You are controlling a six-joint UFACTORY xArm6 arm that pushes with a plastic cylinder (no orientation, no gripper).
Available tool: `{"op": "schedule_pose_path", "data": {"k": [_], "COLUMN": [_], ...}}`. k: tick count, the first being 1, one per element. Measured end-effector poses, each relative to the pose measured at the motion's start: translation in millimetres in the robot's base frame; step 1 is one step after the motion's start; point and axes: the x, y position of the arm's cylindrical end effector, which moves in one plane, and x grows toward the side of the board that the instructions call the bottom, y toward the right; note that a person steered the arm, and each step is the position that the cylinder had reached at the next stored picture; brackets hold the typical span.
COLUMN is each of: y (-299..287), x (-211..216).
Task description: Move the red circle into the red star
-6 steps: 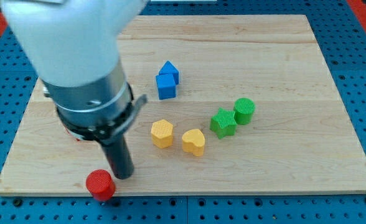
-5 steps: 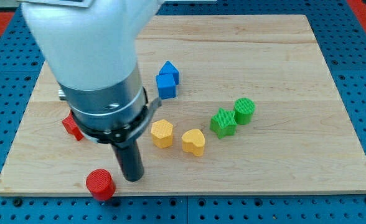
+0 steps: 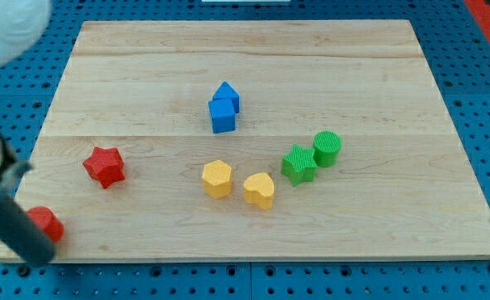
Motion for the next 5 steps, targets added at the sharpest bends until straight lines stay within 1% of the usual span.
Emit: {"op": "schedule_pose_path", "data": {"k": [1, 2, 3, 4, 5], "y": [-27.0, -5.4, 8.6, 10.8, 16.6], "x": [-15.0, -28.2, -49.8, -78.5, -67.0]}}
